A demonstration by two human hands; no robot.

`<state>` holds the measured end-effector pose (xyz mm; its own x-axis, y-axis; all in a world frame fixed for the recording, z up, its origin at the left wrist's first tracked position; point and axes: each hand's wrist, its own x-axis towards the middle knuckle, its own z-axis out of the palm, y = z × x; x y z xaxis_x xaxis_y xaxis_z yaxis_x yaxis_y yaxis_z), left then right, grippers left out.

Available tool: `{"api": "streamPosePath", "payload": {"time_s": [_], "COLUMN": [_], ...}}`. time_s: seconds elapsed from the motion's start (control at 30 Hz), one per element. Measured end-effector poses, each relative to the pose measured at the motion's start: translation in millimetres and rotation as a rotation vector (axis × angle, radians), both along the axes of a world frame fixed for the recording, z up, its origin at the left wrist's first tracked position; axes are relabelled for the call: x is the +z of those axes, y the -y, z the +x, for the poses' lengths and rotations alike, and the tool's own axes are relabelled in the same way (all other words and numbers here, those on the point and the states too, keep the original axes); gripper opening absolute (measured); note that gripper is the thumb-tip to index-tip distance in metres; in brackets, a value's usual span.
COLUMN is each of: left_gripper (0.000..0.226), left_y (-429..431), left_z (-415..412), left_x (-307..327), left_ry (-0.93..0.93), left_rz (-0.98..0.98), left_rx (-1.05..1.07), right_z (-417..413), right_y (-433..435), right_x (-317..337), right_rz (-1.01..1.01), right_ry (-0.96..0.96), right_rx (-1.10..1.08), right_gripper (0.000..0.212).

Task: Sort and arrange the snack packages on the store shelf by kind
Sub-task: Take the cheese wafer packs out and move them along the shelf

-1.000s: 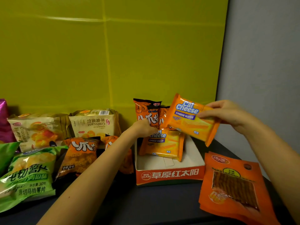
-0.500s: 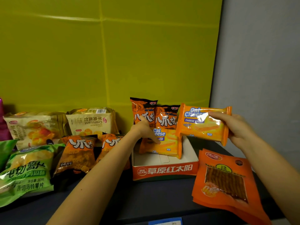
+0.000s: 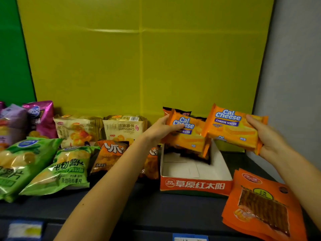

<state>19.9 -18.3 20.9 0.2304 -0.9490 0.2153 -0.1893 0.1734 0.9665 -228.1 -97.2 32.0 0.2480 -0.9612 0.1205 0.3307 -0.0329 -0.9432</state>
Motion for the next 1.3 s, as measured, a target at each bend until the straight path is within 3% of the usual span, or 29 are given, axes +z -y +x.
{"api": "streamPosePath", "payload": {"time_s": [0.3,0.67,0.73,1.07,1.3], "left_gripper": [0.009,0.014,0.001,0.005,0.004], "left_y": [-120,-332,-369,-528,-590], "left_z": [78,177,189,274,339], "left_x": [40,-5,-10,-38,-35], "left_ry": [-0.027,-0.204,-0.206,-0.209,-0.215], "left_rz": [-0.217,-0.266,-0.253,-0.158,-0.133], "left_rx": [0.523,1.015,1.064,1.163,1.184], "right_z": [91,267,296,421,499], "right_y": [-11,-127,-154,-294,-358], "right_x": [23,10,6,-14,-6], "right_rz": [-0.02,-0.005,-0.002,0.044,0.011], "right_ry": [-0.005,-0.068,-0.075,-0.057,-0.07], "right_rx": [0.257,0.632,0.67,0.783,0.733], "right_gripper": [0.014,0.011,0.011,0.012,0.04]}}
